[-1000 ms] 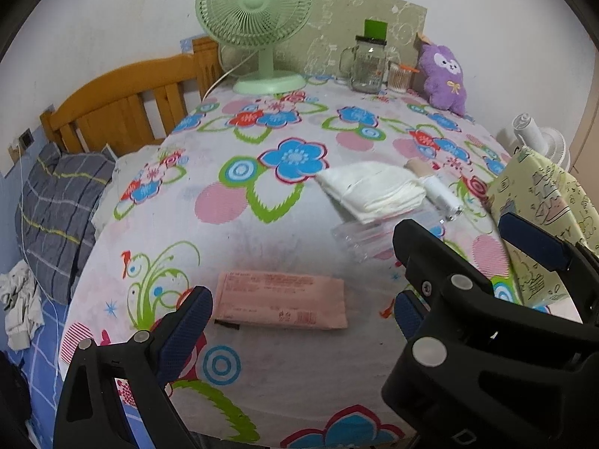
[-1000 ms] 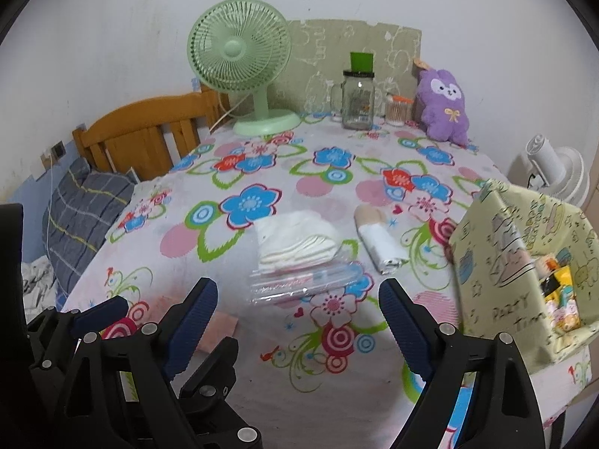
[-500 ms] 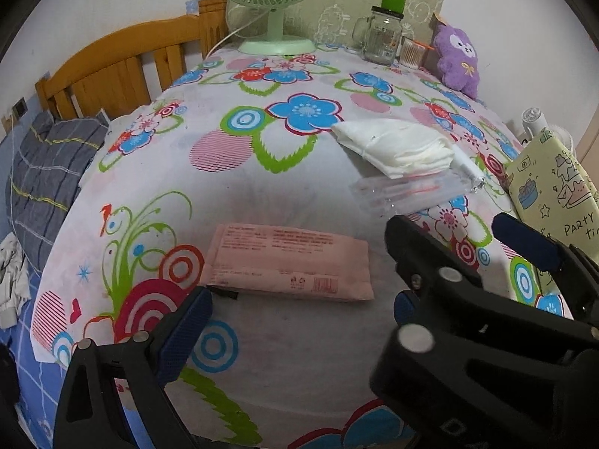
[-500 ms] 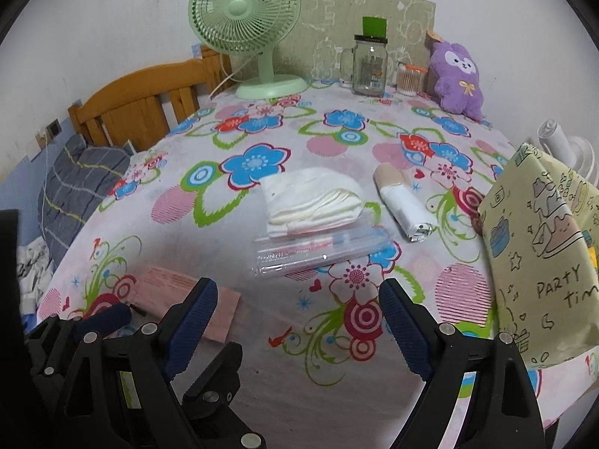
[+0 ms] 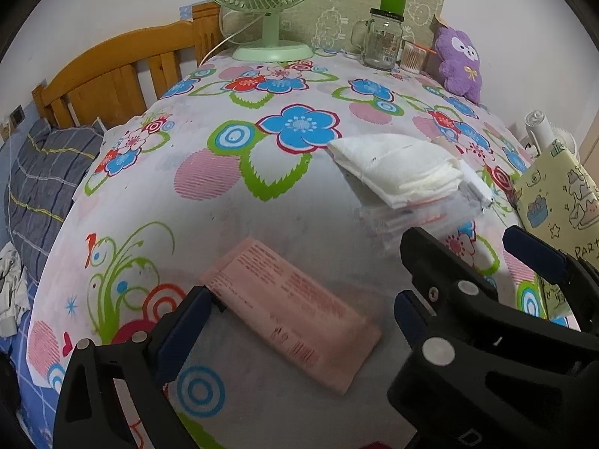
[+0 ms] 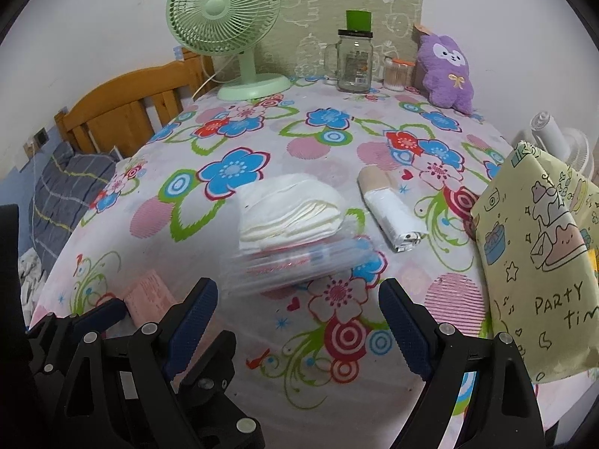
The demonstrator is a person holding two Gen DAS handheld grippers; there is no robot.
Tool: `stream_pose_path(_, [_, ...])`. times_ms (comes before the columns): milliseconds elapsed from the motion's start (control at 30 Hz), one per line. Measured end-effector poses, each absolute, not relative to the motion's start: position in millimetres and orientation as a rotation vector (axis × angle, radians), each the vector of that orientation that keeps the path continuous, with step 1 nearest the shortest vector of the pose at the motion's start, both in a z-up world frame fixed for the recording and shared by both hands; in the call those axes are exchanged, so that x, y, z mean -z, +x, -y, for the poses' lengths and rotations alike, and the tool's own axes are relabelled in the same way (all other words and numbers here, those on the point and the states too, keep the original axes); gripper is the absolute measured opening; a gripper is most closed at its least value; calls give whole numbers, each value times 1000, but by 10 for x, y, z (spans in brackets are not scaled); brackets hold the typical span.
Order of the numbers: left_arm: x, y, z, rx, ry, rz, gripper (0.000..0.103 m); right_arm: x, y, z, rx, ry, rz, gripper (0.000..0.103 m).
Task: Organize soft objects
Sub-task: 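Grasp the pink paper packet with the left gripper, then grasp the white folded cloth with the right gripper while left gripper holds the pink packet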
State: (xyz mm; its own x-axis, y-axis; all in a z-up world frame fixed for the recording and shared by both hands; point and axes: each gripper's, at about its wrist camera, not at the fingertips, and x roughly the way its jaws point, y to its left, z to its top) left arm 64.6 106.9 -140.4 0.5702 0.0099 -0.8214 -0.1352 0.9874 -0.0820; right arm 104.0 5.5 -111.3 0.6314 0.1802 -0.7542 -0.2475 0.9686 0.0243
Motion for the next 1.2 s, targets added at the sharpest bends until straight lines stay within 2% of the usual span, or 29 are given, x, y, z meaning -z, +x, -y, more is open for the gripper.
stream_pose_path(100, [1404,677,-1057,-95,-134,-949,93,1120,1073,-39,-243,-82,-857,90])
stream_pose_path(233, [1400,693,-1031,-119,-102,-929,77,1123,1096,-18,-243,-86,-860,90])
stream_pose_path(300, [1402,663,-1028,-121,-88,-923,75,1120,1093,-21,-245,-84,-858,90])
stream_pose_path(367, [1396,638,-1022,-129,-92,-919,67,1114,1090,-16,-250,-85,-853,90])
stream_pose_path(500, [1387,599,-999,-126,-94,-907,58,1122,1085,-8,-257,-80,-858,90])
stream_pose_path(633, [1378,557,-1000,-132,-106,-895,43,1110,1049,-8,-267,-86,-853,90])
stream_pose_path(1200, [1204,789,-1066,-112,-118,-861,40,952,1192,-89,-284,-93,-817,90])
